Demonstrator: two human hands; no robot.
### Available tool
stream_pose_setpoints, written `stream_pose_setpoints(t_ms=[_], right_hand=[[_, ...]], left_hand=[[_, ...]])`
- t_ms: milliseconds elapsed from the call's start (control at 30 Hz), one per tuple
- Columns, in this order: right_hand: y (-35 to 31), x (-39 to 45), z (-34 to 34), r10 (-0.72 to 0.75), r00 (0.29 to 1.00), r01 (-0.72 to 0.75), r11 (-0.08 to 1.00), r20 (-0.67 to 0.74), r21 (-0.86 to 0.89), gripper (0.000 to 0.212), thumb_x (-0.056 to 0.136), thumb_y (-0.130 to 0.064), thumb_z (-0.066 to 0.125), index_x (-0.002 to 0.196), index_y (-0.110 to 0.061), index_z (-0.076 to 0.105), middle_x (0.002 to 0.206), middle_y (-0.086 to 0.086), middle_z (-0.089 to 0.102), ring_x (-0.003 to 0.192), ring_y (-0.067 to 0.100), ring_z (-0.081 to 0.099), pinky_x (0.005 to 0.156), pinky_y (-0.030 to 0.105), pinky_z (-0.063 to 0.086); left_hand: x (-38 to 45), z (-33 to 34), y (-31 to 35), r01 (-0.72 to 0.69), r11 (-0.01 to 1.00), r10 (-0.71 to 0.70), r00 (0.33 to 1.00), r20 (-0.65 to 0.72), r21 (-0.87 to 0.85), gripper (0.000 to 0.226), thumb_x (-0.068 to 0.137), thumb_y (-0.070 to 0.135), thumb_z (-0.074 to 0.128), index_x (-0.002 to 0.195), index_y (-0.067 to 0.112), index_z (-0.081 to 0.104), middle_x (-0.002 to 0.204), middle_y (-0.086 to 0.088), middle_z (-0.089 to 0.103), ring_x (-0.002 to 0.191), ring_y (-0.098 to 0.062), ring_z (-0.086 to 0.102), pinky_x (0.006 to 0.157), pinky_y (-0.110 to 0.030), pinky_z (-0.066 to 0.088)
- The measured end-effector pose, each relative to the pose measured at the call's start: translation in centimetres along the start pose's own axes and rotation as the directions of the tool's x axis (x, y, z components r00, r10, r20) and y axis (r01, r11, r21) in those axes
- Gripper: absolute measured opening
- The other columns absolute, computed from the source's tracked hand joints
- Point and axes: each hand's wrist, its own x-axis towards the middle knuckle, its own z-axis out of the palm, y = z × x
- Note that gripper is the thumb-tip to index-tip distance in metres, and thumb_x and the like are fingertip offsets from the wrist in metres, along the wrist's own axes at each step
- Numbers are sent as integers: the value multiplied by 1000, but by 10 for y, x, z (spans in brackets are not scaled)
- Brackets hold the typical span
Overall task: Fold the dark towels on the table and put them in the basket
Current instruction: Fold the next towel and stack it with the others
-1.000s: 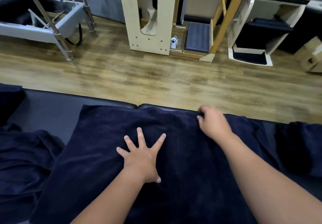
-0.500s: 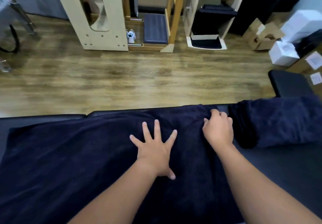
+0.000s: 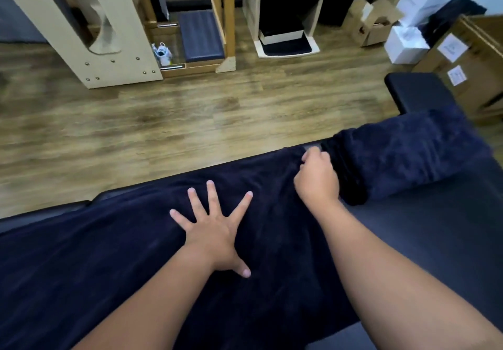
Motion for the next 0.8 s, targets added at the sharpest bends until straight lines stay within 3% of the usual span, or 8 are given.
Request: stream_pose_setpoints(t_ms=[133,300,367,467,533,633,733,800], right_hand=[[25,-47,8,-110,993,105,988,-35,-116,28,96,-30,58,121,-16,59,115,8,59,105,31,54,82,44,48],[71,-119,8,83,992,-95,985,-91,-143,56,85,-52,69,129,-20,59,122,5,54,110,31,49,81,50,48],[85,-135,0,195,980,-197,969,-29,-150,70,83,-65,63,137,-21,50,126,6,51,114,30,48,85,49,47],[98,-145,-15,248,965,-228,954,84,-192,81,81,-76,53,141,-23,40,127,1,49,120,25,44,91,43,44],[101,-146,-24,245,959,-217,957,140,-191,79,82,-76,54,139,-24,39,125,-1,52,121,24,45,93,42,44],[104,-142,-34,226,946,-210,973,230,-93,65,85,-65,62,132,-25,39,120,-3,60,118,25,51,93,43,47],[102,-145,-38,113,944,-127,992,310,26,59,91,-45,65,137,-28,34,120,-4,52,113,24,57,89,35,49],[101,-148,-41,73,941,-100,993,330,65,61,92,-37,66,142,-31,31,116,-6,38,108,22,58,83,29,44]], left_hand=[[11,-10,3,-332,940,332,943,13,78,128,73,65,75,148,52,-29,149,2,-55,135,-28,-52,110,-72,-20],[67,-43,57,-399,898,406,914,-2,185,69,104,55,30,155,48,-16,161,11,-36,147,-27,-36,118,-66,-10],[87,-54,82,-409,857,431,903,0,314,69,107,45,31,156,45,-18,163,9,-33,150,-30,-30,120,-66,-2],[105,-78,112,-423,806,448,893,40,415,83,103,37,51,157,48,-12,166,11,-23,153,-35,-17,117,-68,12],[107,-94,128,-454,710,515,856,43,539,89,94,35,68,159,44,7,169,6,1,151,-36,10,110,-59,29],[104,-100,144,-481,607,620,785,2,632,77,86,25,77,151,35,37,150,-2,34,127,-28,37,84,-41,42],[96,-97,151,-497,529,661,750,34,688,42,93,13,62,132,28,57,134,-2,42,116,-27,43,76,-39,44],[88,-93,151,-483,500,669,742,33,719,33,96,8,52,123,25,59,123,-1,55,108,-26,52,77,-37,40]])
